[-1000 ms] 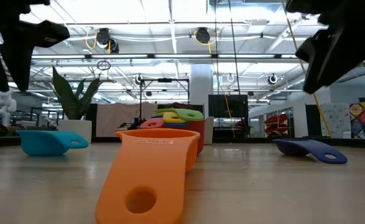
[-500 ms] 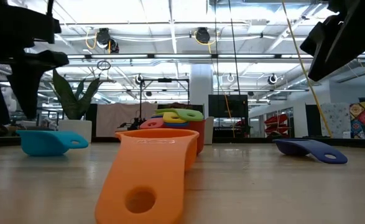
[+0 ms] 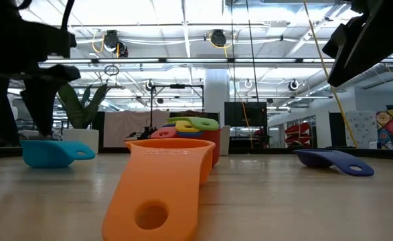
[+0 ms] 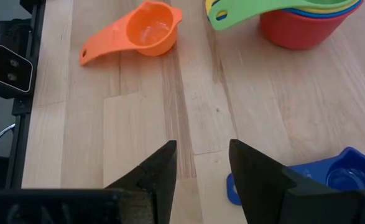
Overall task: Nest measuring cups in basket
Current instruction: Stack the light blue measuring cup on top of the green measuring cup
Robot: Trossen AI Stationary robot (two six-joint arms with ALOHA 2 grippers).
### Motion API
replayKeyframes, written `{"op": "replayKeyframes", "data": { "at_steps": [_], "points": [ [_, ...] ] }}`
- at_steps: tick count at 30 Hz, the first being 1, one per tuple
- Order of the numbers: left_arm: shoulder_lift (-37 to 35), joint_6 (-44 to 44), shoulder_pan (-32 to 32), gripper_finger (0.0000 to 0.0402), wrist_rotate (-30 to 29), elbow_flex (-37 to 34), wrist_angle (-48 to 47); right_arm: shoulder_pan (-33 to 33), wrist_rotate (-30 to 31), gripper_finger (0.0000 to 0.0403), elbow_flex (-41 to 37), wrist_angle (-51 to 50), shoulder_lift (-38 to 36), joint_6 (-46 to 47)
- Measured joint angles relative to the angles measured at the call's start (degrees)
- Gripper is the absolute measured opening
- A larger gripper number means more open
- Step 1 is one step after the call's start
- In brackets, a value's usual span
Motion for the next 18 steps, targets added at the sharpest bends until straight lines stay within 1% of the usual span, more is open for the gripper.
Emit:
{"op": "replayKeyframes", "data": {
  "at_steps": [7,11,18],
  "points": [
    [0.0,-1.3,0.0,0.0180,0.1,-2.8,3.7,0.0,0.0,0.0139,0.0,-0.3,0.0,0.0],
    [0.0,-1.3,0.0,0.0175,0.1,-5.1,8.3,0.0,0.0,0.0139,0.0,-0.3,0.0,0.0],
    [0.0,-2.0,0.1,0.0172,-0.5,-6.7,8.8,0.0,0.0,0.0139,0.0,-0.3,0.0,0.4]
  ]
}}
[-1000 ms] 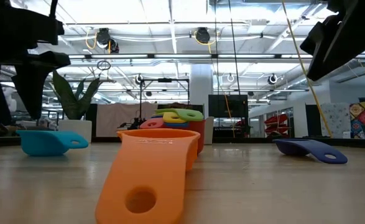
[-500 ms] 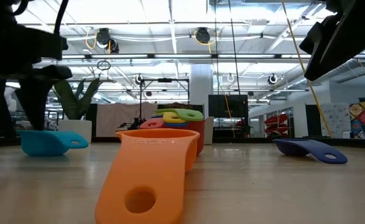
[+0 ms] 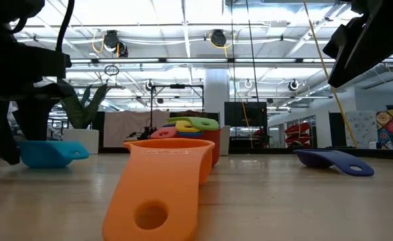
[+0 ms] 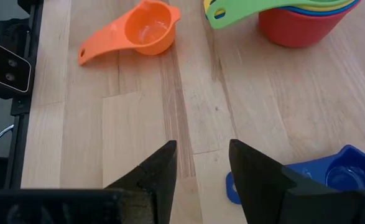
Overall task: Nest measuring cups in basket
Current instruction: Stack the light blue measuring cup on top of the green measuring cup
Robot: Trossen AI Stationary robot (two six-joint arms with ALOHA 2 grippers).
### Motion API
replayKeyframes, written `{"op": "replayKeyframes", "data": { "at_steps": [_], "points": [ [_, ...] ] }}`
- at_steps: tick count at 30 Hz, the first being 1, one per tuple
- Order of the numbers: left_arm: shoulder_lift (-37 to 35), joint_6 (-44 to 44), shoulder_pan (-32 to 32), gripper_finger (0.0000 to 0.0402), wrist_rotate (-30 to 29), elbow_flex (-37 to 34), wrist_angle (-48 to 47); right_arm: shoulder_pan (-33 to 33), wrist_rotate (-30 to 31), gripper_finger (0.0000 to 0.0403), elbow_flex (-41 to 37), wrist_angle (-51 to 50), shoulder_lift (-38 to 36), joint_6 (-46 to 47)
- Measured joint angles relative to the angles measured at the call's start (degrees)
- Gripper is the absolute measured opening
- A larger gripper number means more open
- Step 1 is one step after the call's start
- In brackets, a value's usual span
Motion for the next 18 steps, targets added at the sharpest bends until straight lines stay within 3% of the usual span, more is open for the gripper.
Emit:
{"op": "replayKeyframes", "data": {
  "at_steps": [3,8,14,18],
  "points": [
    [0.0,1.1,0.0,0.0137,0.0,0.0,0.0,0.0,0.0,0.0139,0.0,0.0,0.0,0.3],
    [0.0,1.8,1.4,0.0025,0.2,0.0,0.0,0.0,0.0,0.0139,0.0,0.0,0.0,1.2],
    [0.0,3.0,2.1,0.0025,0.2,1.2,0.0,0.1,-0.2,0.0139,0.0,0.0,0.0,1.5],
    [0.0,7.2,2.1,0.0025,-0.2,6.4,-3.0,0.5,0.0,0.0139,0.0,-2.2,0.0,2.6]
  ]
}}
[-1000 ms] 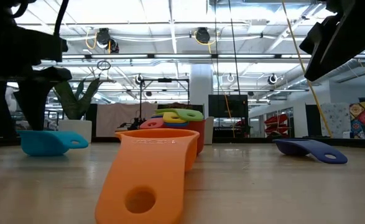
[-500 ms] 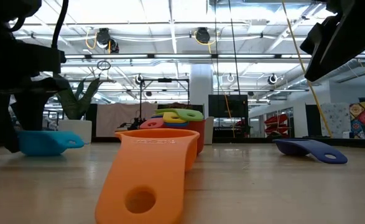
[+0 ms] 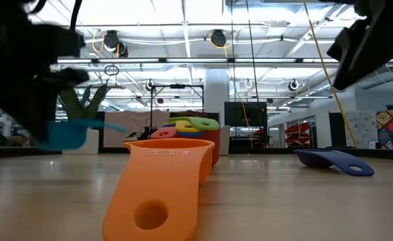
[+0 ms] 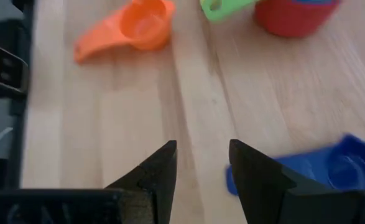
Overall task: Nest measuring cups in basket
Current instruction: Stack the light blue measuring cup on top of the green measuring cup
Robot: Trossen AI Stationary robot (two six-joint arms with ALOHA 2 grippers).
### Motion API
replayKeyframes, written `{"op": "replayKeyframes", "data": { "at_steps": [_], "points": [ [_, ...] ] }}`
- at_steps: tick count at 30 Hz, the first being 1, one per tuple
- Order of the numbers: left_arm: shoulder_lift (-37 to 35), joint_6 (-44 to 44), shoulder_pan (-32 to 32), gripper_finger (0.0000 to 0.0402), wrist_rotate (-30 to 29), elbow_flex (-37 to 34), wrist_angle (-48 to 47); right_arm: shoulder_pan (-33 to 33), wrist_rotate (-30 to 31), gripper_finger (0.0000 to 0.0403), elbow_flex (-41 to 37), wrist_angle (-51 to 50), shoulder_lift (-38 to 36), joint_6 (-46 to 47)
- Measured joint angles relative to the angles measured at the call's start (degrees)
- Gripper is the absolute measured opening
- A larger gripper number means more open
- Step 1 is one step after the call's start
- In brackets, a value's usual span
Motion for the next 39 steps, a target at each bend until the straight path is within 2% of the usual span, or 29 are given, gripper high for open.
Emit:
{"op": "replayKeyframes", "data": {
  "at_steps": [6,14,17,24,31,39],
  "points": [
    [0.0,13.1,0.5,0.0025,-4.5,8.9,-3.4,0.2,1.3,0.0139,-3.5,-1.6,0.0,4.1],
    [0.0,31.1,6.4,0.0025,-5.3,14.7,-1.3,1.9,1.4,0.0139,-10.9,13.6,0.0,9.1],
    [0.0,36.7,9.6,0.0025,-2.4,15.3,2.5,2.1,1.4,0.0139,-12.3,16.8,0.0,9.6],
    [0.0,43.4,14.3,0.0025,3.1,16.0,5.6,2.1,1.5,0.0139,-12.7,18.1,0.0,8.7],
    [3.9,46.6,14.6,0.0025,5.6,16.2,8.7,2.0,2.4,0.0139,-12.7,18.0,0.0,8.3],
    [12.4,50.5,14.8,0.0025,5.3,25.8,3.0,2.0,2.8,0.0139,-12.7,18.0,0.0,8.1]
  ]
}}
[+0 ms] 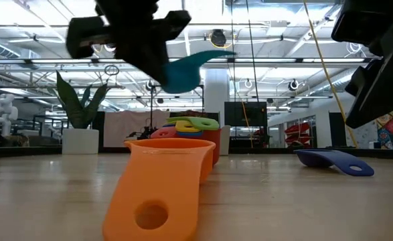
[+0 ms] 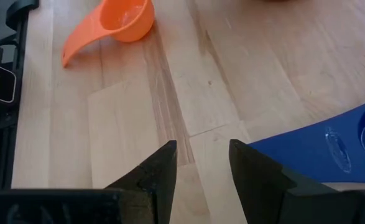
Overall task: Nest measuring cups in basket
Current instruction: Stack the light blue measuring cup on top of the green measuring cup
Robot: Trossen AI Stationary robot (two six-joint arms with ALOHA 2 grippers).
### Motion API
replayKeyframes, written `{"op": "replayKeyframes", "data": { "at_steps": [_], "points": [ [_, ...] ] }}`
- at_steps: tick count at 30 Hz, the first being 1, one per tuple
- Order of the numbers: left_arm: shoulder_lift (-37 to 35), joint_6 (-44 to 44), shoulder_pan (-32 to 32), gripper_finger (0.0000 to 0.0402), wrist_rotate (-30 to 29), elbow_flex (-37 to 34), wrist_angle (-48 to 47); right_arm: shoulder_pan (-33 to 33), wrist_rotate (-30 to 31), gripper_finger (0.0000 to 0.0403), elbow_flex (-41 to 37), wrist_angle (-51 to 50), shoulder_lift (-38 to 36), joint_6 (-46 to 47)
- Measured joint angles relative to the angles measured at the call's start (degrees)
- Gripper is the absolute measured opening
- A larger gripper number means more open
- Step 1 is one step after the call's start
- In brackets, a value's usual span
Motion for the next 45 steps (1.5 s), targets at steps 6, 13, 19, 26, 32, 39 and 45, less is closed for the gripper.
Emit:
{"op": "replayKeyframes", "data": {
  "at_steps": [6,13,19,26,32,39,45],
  "points": [
    [4.2,3.4,1.2,0.0025,2.6,5.9,-5.6,0.8,0.0,0.0139,0.0,0.0,0.0,0.2],
    [8.5,5.4,2.7,0.0025,3.4,8.5,-8.0,1.5,0.1,0.0139,0.0,0.0,0.0,0.6],
    [9.4,5.5,3.8,0.0025,4.0,8.5,-7.2,1.5,0.2,0.0139,0.0,0.0,0.0,0.6],
    [9.4,5.2,4.1,0.0025,5.9,8.5,-7.6,1.5,0.3,0.0139,0.0,0.0,0.0,0.4],
    [9.4,4.1,4.1,0.0026,6.1,8.5,-7.5,1.5,0.3,0.0139,0.0,0.0,0.0,0.5],
    [9.4,3.9,4.1,0.0044,7.6,8.5,-7.0,1.5,0.1,0.0139,0.0,0.0,0.0,0.7],
    [9.4,3.9,4.1,0.0048,7.9,8.5,-6.9,1.5,0.1,0.0139,0.0,0.0,0.0,0.7]
  ]
}}
